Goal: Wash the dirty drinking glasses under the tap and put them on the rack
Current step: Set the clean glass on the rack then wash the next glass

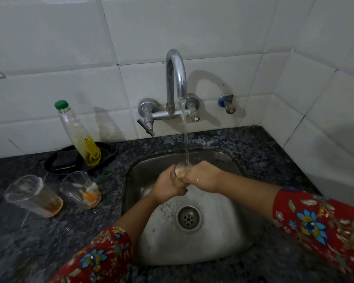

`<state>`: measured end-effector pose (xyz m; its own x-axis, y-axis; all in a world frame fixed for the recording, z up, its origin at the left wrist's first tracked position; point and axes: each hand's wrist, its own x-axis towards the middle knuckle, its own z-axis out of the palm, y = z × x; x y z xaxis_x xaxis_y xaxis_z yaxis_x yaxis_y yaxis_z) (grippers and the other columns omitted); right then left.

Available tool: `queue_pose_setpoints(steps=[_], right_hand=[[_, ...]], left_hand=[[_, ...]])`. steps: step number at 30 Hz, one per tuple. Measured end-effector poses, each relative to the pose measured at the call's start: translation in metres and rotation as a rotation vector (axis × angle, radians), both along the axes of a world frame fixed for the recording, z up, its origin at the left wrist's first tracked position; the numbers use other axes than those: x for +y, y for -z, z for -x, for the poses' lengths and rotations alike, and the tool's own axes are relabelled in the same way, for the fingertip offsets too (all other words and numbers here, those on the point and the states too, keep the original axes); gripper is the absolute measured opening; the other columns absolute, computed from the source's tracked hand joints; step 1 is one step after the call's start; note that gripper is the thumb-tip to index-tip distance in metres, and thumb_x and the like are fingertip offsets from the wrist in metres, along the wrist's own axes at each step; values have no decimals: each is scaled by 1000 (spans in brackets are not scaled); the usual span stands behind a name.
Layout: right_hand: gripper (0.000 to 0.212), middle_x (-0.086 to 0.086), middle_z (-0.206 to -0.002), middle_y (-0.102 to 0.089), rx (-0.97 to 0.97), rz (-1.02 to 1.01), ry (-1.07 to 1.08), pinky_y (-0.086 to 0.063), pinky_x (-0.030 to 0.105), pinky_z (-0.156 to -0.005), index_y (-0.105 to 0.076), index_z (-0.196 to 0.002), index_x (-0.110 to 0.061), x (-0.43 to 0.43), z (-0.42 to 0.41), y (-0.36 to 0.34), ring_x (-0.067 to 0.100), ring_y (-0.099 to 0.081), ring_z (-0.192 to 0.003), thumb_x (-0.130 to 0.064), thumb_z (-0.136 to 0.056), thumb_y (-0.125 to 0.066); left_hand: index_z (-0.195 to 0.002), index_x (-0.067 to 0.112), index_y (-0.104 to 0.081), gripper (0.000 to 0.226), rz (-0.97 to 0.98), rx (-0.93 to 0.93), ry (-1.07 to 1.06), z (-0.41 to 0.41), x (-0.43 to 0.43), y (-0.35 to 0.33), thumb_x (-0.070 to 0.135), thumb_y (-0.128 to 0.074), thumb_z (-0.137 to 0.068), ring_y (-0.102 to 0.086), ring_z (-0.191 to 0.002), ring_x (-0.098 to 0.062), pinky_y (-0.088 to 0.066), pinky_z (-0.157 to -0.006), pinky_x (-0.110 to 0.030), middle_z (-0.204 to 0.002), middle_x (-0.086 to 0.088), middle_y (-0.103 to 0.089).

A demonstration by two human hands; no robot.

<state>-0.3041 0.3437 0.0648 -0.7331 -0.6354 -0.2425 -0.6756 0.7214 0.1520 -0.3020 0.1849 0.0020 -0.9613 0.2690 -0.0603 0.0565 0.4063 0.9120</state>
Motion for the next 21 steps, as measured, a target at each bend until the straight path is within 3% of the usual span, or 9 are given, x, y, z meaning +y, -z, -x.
queue_pose_setpoints(steps=[2,5,8,9,11,14,17,19,21], right_hand=[[26,16,-109,-62,-308,313,300,-50,40,-82,-60,-113,-5,-15,-11,7,34,-59,-102,-4,-90,-47],[31,3,-80,-59,-863,968,688,-47,25,-56,-62,-92,-13,-28,-26,8,21,-56,-73,11,-85,-43],[47,10,-103,-67,-1199,1410,996,-45,14,-48,-64,-106,-11,-30,-36,14,11,-57,-72,21,-83,-37],[44,11,-110,-66,-1322,1528,1095,-46,13,-50,-64,-106,-10,-31,-38,21,11,-58,-76,19,-86,-37],[31,8,-102,-65,-1491,1684,1306,-50,15,-54,-64,-102,-8,-31,-43,34,13,-58,-78,12,-90,-43],[12,9,-85,-62,-1528,1706,1465,-48,19,-64,-65,-88,-6,-29,-53,49,16,-56,-74,0,-90,-54],[15,7,-80,-61,-1487,1703,1445,-44,21,-67,-64,-79,-6,-30,-59,48,16,-55,-73,-6,-91,-55],[13,6,-86,-64,-1402,1674,1289,-46,22,-68,-64,-89,-9,-31,-59,41,16,-59,-78,-4,-91,-53],[27,6,-98,-65,-1241,1549,979,-48,23,-69,-62,-102,-13,-30,-54,36,20,-62,-90,6,-89,-49]], left_hand=[[-103,21,-60,50,84,30,-47,-8,5,-5,12,-81,-58,-67,-91,-13,-54,-74,-19,-98,8,-68],[-100,26,-54,47,463,170,-61,-18,-2,-12,34,-79,-60,-62,-86,-12,-53,-68,-31,-96,11,-64],[-107,26,-50,46,892,293,33,-23,-18,-18,41,-72,-70,-56,-102,-21,-51,-70,-36,-109,5,-58],[-111,25,-49,45,997,311,78,-25,-21,-21,37,-71,-74,-54,-107,-23,-51,-71,-37,-113,3,-56],[-123,23,-46,51,1199,315,157,-27,-25,-25,25,-71,-78,-48,-115,-26,-47,-72,-36,-121,1,-51],[-133,20,-42,56,1405,299,210,-25,-23,-29,15,-67,-83,-43,-120,-28,-42,-73,-33,-129,-3,-48],[-133,19,-41,55,1414,246,228,-25,-21,-32,15,-66,-84,-42,-120,-28,-40,-70,-33,-130,-4,-47],[-127,22,-45,55,1278,172,212,-24,-23,-32,19,-72,-79,-46,-118,-26,-41,-72,-34,-125,-2,-51],[-111,23,-52,50,985,55,175,-20,-23,-28,23,-80,-68,-57,-107,-23,-46,-72,-31,-111,1,-59]])
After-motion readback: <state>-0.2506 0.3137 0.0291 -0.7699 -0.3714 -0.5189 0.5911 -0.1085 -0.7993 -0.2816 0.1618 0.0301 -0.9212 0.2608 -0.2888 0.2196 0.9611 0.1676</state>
